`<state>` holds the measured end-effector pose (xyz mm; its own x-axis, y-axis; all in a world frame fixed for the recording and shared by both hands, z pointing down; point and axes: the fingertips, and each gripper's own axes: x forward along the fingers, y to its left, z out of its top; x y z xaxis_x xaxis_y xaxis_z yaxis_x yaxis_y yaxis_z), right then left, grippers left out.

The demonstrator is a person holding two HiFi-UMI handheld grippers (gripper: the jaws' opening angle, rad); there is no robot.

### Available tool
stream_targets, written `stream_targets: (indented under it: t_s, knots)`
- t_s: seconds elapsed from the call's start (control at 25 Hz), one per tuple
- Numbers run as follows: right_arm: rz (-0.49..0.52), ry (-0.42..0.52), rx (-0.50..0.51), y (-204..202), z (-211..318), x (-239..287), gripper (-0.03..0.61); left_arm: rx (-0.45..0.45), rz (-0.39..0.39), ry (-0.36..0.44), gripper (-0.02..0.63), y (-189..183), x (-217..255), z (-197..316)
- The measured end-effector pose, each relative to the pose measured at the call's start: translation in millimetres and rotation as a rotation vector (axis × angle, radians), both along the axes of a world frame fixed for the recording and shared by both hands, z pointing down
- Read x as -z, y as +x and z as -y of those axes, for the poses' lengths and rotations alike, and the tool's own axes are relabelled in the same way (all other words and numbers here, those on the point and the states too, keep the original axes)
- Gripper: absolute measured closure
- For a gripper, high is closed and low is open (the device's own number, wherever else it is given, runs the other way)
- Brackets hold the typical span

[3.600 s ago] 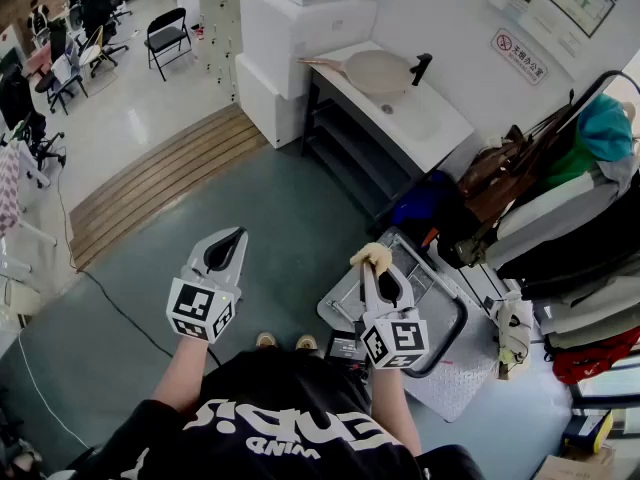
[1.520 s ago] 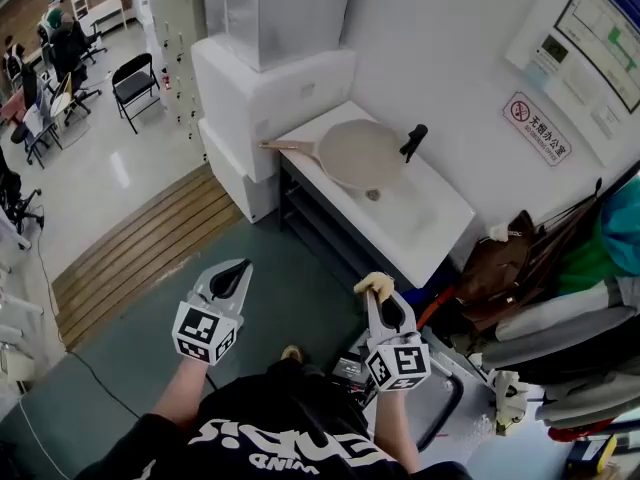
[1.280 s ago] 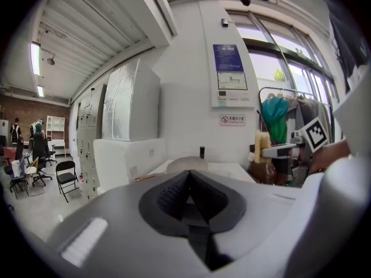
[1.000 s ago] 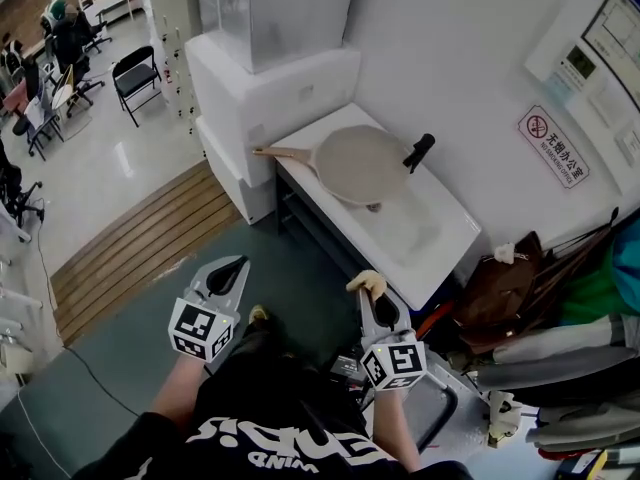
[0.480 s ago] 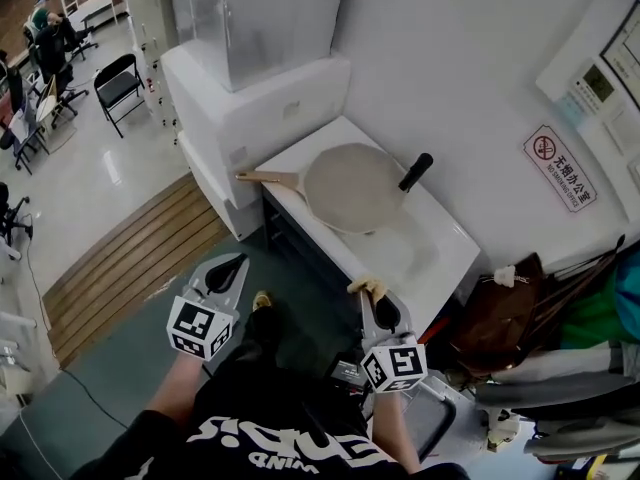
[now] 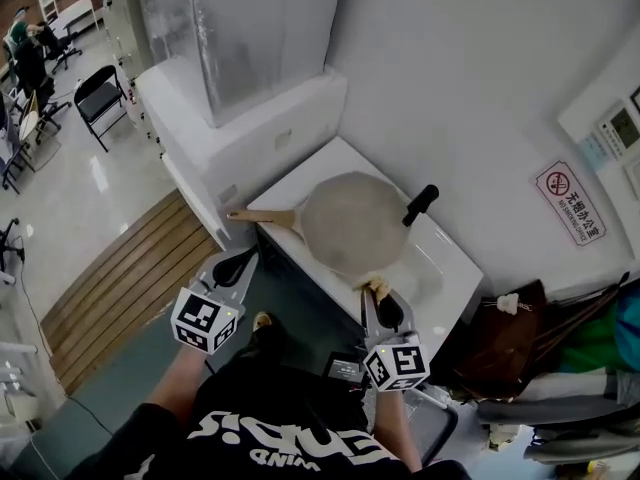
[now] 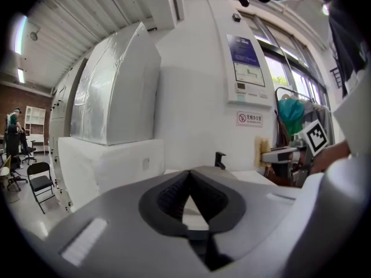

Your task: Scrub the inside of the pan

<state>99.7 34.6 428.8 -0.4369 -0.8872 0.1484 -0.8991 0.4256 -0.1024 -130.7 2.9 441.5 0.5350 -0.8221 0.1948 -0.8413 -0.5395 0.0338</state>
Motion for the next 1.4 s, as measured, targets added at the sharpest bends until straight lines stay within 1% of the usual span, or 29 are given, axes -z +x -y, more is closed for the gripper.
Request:
stream_targets:
  t_s: [0.2,0.48,0.68,0.92,1.0,1.12,1.2,1.28,1.32,1.4]
  knots:
    - [-0.006,0.014,-0.023,-17.1,38.6,14.2,0.505,-0.045,-0.028,-0.003,0.617,-11.8,9.4,48.4]
    - [-0.031,0.013,-0.083,-20.6,71.0,19.4,0.504,-0.118,-0.003,0.013,0.617,-15.2,7.9,102.2]
    - [-0.031,0.006,-0.115,-16.5,78.6,22.7,0.503,-0.163,0.004,0.001,0.617,-3.7,6.5,118.7]
    - [-0.045,0.027,-0.106,-11.0,95.0,28.4,0.503,-0.224,0.050,-0.005,0.617,12.1,3.7,132.7]
    - [-0.041,0.029,-0.109,-7.1,99.5,27.7,0.503,-0.244,0.048,-0.017,0.589,17.6,1.0,134.3]
    - [-0.034,0.030,-0.113,-2.6,107.0,25.4,0.503,-0.276,0.025,-0.030,0.550,25.1,-0.6,138.6]
    - [-0.030,0.025,-0.113,0.1,110.4,23.0,0.503,-0.289,0.027,-0.037,0.486,28.7,-2.8,142.9]
    - [-0.026,0.021,-0.113,3.5,113.9,20.6,0.503,-0.312,0.057,-0.050,0.412,33.2,-8.0,147.7]
    - [-0.025,0.019,-0.112,5.3,116.1,19.2,0.504,-0.328,0.077,-0.060,0.390,35.9,-11.7,150.0]
    - [-0.024,0.015,-0.111,7.8,120.4,16.3,0.504,-0.363,0.112,-0.086,0.387,39.8,-20.1,154.0]
